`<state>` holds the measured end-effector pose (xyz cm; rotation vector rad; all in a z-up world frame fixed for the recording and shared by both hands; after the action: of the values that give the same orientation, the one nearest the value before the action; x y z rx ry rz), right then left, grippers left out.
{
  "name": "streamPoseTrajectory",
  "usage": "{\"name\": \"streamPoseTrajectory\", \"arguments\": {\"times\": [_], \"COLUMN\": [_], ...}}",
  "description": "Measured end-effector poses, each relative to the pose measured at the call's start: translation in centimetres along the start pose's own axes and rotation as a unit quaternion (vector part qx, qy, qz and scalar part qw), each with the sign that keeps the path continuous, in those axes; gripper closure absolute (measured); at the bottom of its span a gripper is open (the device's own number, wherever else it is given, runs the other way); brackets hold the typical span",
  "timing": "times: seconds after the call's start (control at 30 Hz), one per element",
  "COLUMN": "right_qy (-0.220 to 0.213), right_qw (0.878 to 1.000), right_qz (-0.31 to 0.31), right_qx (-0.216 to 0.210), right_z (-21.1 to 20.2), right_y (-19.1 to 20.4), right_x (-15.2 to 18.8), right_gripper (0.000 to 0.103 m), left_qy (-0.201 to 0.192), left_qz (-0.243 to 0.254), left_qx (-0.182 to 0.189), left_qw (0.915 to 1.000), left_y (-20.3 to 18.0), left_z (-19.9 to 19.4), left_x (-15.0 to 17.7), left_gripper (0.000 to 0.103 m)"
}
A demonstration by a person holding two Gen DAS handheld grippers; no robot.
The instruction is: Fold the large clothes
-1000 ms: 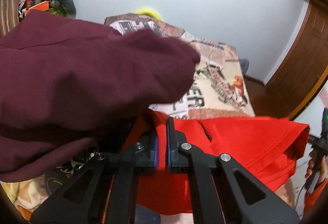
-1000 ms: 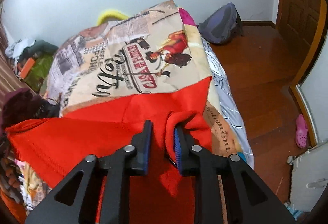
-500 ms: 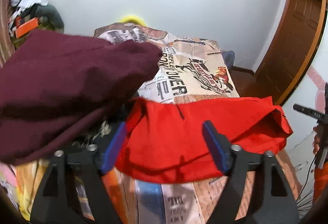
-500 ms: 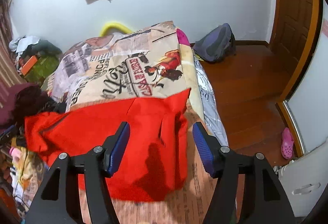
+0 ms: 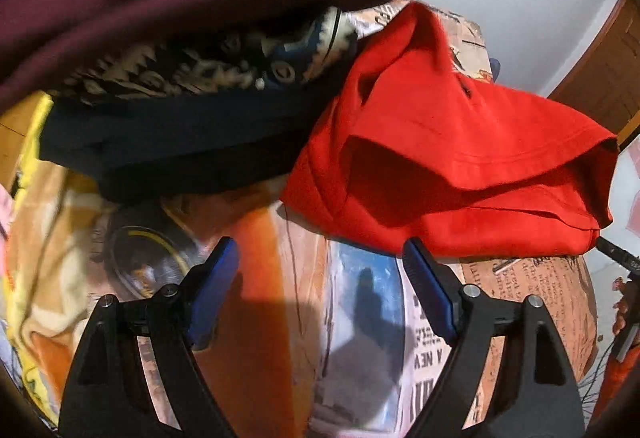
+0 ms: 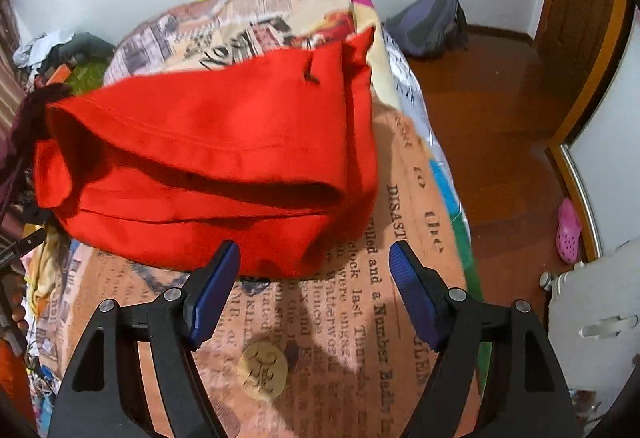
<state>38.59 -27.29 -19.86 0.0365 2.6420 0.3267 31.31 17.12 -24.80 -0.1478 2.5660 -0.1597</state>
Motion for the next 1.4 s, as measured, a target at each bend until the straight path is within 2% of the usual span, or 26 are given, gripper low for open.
{"name": "streamPoseTrajectory", "arguments": {"times": [0.07, 0.23, 0.47, 0.5, 0.57, 0.6, 0.67, 0.7, 0.73, 0.83, 0.9, 1.1, 1.23, 1.33, 1.4], "right_qy": [0.004, 0.017, 0.041, 0.043, 0.048, 0.049, 0.05, 0.052, 0.049, 0.033, 0.03, 0.035, 0.036, 0.029, 0.024], "right_qw": [1.0, 0.999, 0.992, 0.991, 0.986, 0.984, 0.979, 0.977, 0.977, 0.979, 0.978, 0.976, 0.981, 0.984, 0.986], "right_qz": [0.006, 0.032, 0.079, 0.084, 0.095, 0.102, 0.111, 0.114, 0.116, 0.109, 0.107, 0.09, 0.069, 0.058, 0.055], "right_qx": [0.009, -0.014, -0.09, -0.099, -0.129, -0.14, -0.163, -0.171, -0.171, -0.169, -0.176, -0.193, -0.18, -0.167, -0.157], "right_z": [1.1, 3.3, 5.0, 5.1, 5.2, 5.1, 4.6, 4.4, 3.9, 2.0, 1.0, -2.4, -4.3, -5.5, -6.0], "right_y": [0.1, 0.3, 0.2, 0.1, 0.0, -0.1, -0.1, -0.1, 0.0, 0.2, 0.3, 0.6, 0.6, 0.3, 0.1], "right_x": [-1.0, -3.1, -3.6, -3.5, -3.1, -2.9, -2.4, -2.3, -2.1, -1.6, -1.4, 2.2, 5.8, 7.4, 7.8], "right_gripper": [0.029, 0.029, 0.029, 0.03, 0.041, 0.048, 0.061, 0.073, 0.078, 0.087, 0.089, 0.09, 0.09, 0.09, 0.09], "left_qy": [-0.003, 0.007, -0.024, -0.03, -0.035, -0.034, -0.025, -0.02, -0.014, -0.008, -0.01, -0.012, -0.008, -0.005, -0.001], "left_qz": [-0.006, -0.06, -0.088, -0.084, -0.07, -0.064, -0.051, -0.046, -0.041, -0.033, -0.032, -0.026, -0.028, -0.04, -0.035], "left_qx": [0.015, 0.072, 0.112, 0.109, 0.115, 0.123, 0.137, 0.14, 0.139, 0.136, 0.143, 0.156, 0.151, 0.162, 0.156], "left_qw": [0.9999, 0.9956, 0.9895, 0.9901, 0.9903, 0.9897, 0.9889, 0.9889, 0.9893, 0.9901, 0.9891, 0.9873, 0.9881, 0.986, 0.9872], "left_y": [0.2, 0.7, -0.1, -0.2, -1.1, -1.6, -2.5, -2.8, -3.2, -3.8, -4.0, -3.6, -2.8, -2.3, -3.1], "left_z": [1.2, 4.6, 7.5, 7.4, 7.3, 7.2, 7.1, 7.0, 6.9, 5.5, 4.0, -1.3, -4.1, -5.5, -5.8], "left_x": [-0.7, -2.4, -3.9, -3.8, -3.8, -3.7, -3.7, -3.6, -3.6, -3.3, -3.0, -0.3, 2.1, 3.8, 4.9], "left_gripper": [0.02, 0.02, 0.022, 0.026, 0.051, 0.058, 0.083, 0.087, 0.089, 0.091, 0.092, 0.096, 0.097, 0.098, 0.098]}}
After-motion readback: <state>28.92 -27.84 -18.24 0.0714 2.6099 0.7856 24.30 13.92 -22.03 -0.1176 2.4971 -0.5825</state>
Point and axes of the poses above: each gripper's, at about its wrist camera, not at the fingertips, and z roughly the way its jaws point, y to its left, x to its underside, the point moved 4 cm from there along z, roughly the way its jaws point, and after that the axes turned 12 degrees about z, right-handed, at the moved point
